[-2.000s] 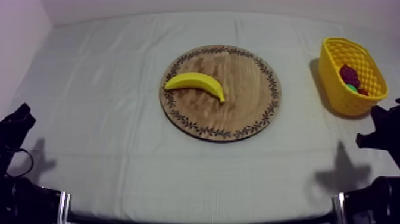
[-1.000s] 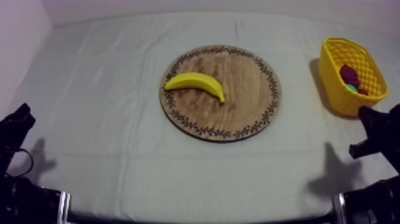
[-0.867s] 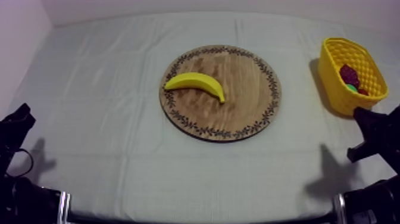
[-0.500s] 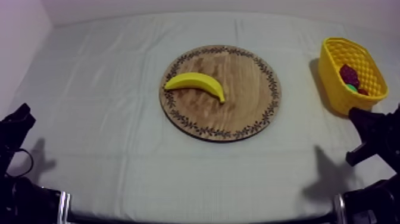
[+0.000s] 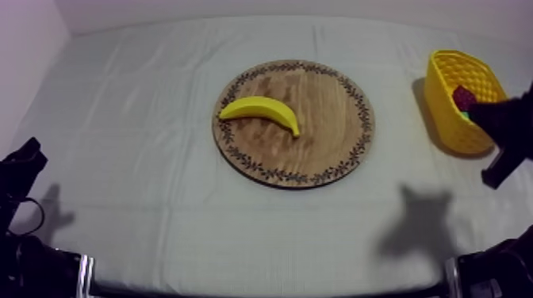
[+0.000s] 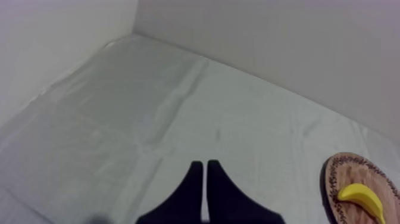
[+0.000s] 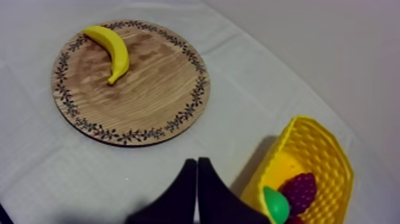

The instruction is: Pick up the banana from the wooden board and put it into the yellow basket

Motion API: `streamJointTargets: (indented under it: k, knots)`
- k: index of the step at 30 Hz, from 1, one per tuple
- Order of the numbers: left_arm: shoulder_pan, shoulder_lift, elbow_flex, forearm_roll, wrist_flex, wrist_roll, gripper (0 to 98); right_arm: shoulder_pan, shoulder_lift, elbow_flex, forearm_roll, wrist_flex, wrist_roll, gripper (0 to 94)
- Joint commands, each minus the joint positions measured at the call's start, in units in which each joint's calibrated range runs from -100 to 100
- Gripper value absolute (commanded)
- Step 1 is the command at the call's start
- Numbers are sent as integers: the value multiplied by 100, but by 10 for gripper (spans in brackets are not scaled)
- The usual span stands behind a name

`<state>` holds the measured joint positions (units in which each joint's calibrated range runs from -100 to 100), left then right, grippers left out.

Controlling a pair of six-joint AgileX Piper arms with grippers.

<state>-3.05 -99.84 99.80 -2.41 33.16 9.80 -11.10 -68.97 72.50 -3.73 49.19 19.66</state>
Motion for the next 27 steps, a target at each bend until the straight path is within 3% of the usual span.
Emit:
streamJointTargets:
  k: [1, 11, 19, 27]
  knots:
    - [-2, 2, -2, -1, -1, -1, 1, 6, 991, -1342, -63, 508, 236, 3]
    - [-2, 2, -2, -1, -1, -1, 1, -273, 3479, -4168, 12, 2059, 699, 3]
    - [-2, 2, -2, -1, -1, -1, 1, -669, 5023, -5377, 266, 2531, 960, 4]
    - [-2, 2, -2, -1, -1, -1, 1, -1234, 6377, -6506, 399, 2982, 855, 5]
